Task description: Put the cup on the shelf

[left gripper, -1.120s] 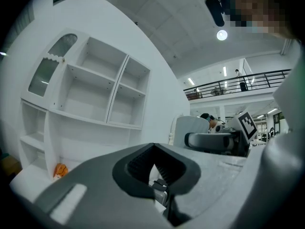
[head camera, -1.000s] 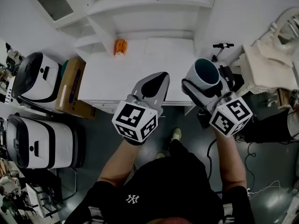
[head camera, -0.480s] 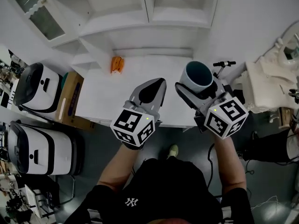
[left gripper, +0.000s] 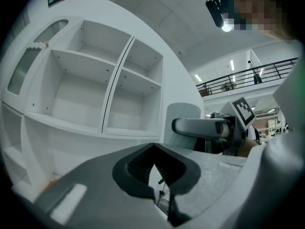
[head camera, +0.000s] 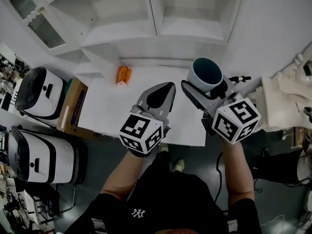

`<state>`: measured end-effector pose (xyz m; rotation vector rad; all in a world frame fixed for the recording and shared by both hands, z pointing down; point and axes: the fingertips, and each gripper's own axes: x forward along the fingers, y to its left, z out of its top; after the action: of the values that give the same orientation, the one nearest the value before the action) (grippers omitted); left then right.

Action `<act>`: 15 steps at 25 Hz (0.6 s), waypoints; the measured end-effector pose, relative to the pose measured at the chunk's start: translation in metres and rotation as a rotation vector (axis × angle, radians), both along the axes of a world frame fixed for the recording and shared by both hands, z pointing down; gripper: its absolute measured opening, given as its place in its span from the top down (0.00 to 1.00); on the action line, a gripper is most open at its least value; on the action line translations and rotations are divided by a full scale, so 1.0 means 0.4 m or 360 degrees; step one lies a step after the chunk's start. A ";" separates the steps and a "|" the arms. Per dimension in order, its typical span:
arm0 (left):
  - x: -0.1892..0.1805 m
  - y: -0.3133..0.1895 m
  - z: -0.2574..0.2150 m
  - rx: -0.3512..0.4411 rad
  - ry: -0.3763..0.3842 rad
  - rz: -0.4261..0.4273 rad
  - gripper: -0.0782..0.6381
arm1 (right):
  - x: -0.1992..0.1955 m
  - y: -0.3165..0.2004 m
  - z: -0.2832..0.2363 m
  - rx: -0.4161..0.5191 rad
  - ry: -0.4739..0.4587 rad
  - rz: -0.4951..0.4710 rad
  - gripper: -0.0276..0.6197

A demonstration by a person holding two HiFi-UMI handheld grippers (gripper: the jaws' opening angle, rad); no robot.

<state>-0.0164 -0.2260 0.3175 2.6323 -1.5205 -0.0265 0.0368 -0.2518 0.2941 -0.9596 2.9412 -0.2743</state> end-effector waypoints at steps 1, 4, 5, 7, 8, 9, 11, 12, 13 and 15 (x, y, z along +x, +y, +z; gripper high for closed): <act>-0.004 -0.019 -0.001 0.0003 0.0003 0.0007 0.89 | -0.007 -0.019 -0.006 0.0006 0.0004 0.0008 0.35; -0.018 -0.078 -0.002 0.0008 0.0014 0.0035 0.89 | -0.027 -0.083 -0.027 0.0018 0.0012 0.0041 0.35; -0.023 -0.100 -0.003 0.0009 0.0018 0.0043 0.89 | -0.035 -0.106 -0.034 0.0018 0.0016 0.0051 0.35; -0.034 -0.144 -0.009 0.0014 0.0025 0.0060 0.89 | -0.052 -0.153 -0.049 0.0021 0.0033 0.0072 0.35; -0.038 -0.166 -0.012 0.0017 0.0028 0.0071 0.89 | -0.061 -0.177 -0.057 0.0026 0.0043 0.0083 0.35; -0.042 -0.188 -0.016 0.0021 0.0029 0.0085 0.89 | -0.070 -0.201 -0.066 0.0033 0.0050 0.0096 0.35; -0.048 -0.228 -0.023 0.0026 0.0025 0.0113 0.89 | -0.086 -0.247 -0.082 0.0042 0.0052 0.0120 0.35; -0.052 -0.247 -0.027 0.0031 0.0022 0.0124 0.89 | -0.095 -0.269 -0.089 0.0043 0.0050 0.0130 0.35; -0.058 -0.266 -0.033 0.0036 0.0019 0.0133 0.89 | -0.104 -0.289 -0.095 0.0043 0.0048 0.0137 0.35; -0.069 -0.300 -0.043 0.0043 0.0017 0.0147 0.89 | -0.124 -0.326 -0.104 0.0045 0.0049 0.0144 0.35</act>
<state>-0.0441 -0.3459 0.3005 2.7158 -1.4036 -0.0544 -0.0128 -0.3822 0.2525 -1.0996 2.9102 -0.2156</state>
